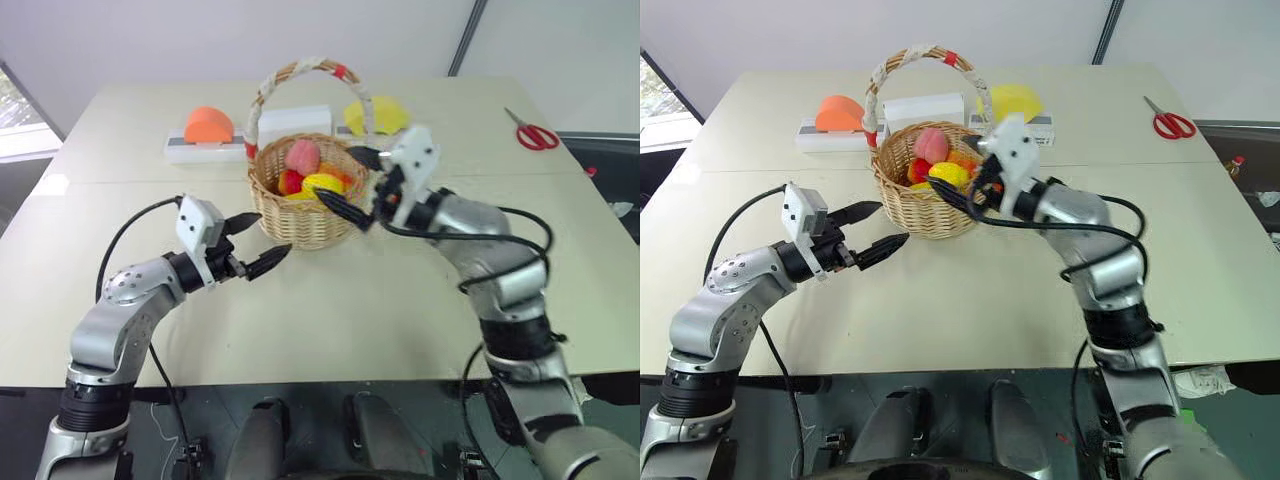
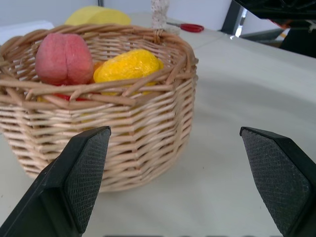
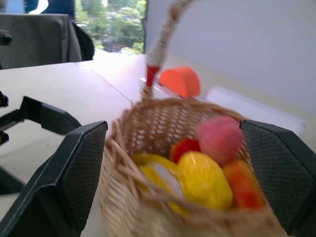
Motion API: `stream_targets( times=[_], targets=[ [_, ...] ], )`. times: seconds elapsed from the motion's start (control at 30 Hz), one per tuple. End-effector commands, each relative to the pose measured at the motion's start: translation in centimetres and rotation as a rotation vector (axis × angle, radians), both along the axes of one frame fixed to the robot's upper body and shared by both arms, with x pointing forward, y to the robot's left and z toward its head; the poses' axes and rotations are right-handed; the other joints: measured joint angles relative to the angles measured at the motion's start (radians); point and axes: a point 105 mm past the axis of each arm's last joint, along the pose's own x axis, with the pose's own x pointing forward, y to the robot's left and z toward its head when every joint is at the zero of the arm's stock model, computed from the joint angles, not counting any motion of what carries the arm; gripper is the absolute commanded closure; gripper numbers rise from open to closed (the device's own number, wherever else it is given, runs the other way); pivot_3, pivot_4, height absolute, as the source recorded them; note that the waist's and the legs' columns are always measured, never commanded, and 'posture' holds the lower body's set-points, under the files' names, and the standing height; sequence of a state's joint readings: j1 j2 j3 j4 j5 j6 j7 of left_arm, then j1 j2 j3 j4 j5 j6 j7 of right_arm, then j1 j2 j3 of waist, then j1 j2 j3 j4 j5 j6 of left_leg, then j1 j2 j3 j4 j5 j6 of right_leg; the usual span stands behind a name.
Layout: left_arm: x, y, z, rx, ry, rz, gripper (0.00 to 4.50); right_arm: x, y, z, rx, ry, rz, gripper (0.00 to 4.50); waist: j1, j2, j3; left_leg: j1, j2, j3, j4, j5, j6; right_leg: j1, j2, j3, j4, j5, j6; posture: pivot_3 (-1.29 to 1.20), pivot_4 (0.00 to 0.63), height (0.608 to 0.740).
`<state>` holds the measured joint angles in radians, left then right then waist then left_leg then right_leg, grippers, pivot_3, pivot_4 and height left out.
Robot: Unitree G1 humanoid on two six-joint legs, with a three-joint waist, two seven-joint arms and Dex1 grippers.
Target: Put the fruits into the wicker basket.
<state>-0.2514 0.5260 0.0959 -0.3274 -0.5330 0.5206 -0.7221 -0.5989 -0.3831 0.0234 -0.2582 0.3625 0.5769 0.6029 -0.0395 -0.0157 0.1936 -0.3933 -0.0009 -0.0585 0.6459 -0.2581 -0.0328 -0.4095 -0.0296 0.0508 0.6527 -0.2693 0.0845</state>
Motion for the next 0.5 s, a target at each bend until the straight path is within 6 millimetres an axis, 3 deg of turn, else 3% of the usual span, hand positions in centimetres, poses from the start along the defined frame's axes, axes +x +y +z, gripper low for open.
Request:
stream_targets(
  times=[0.03,0.13,0.37,0.47,0.5],
  targets=[
    [0.2,-0.2,1.5,-0.028,-0.061,-0.006,0.0,0.7,-1.7,0.8,0.039,-0.024,-0.117,0.03,-0.004,0.0,0.0,0.001,0.0,0.0,0.0,0.0,0.0,0.0,0.0,0.0,0.001,0.0,0.0,0.0,0.15,0.74],
    [0.3,-0.8,1.3,-0.029,-0.055,-0.027,0.0,2.9,-2.1,0.4,0.111,0.008,-0.239,0.03,-0.007,0.0,0.0,0.002,0.001,0.0,0.0,0.0,0.0,0.0,0.002,0.0,0.001,0.0,0.0,0.0,0.15,0.74],
    [0.5,-1.4,1.4,-0.039,-0.054,-0.043,0.0,6.6,-0.2,-0.7,0.181,0.051,-0.304,0.03,-0.004,0.0,0.0,0.001,0.001,0.0,-0.001,0.0,0.0,-0.001,0.003,0.0,0.002,0.0,-0.001,0.0,0.15,0.74],
    [0.3,-1.4,1.3,-0.043,-0.056,-0.037,0.0,8.1,-0.4,-0.9,0.222,0.06,-0.351,0.79,-0.004,0.0,0.0,0.001,0.0,0.001,-0.001,0.0,0.0,-0.001,0.001,0.0,0.002,0.0,-0.001,0.0,0.15,0.74],
    [0.2,-1.4,1.2,-0.043,-0.056,-0.033,0.0,8.4,-0.6,-0.9,0.233,0.059,-0.362,1.25,-0.004,0.0,0.0,0.001,0.0,0.001,-0.001,0.0,0.0,-0.001,0.001,0.0,0.002,0.0,-0.001,0.0,0.15,0.74]
  ],
)
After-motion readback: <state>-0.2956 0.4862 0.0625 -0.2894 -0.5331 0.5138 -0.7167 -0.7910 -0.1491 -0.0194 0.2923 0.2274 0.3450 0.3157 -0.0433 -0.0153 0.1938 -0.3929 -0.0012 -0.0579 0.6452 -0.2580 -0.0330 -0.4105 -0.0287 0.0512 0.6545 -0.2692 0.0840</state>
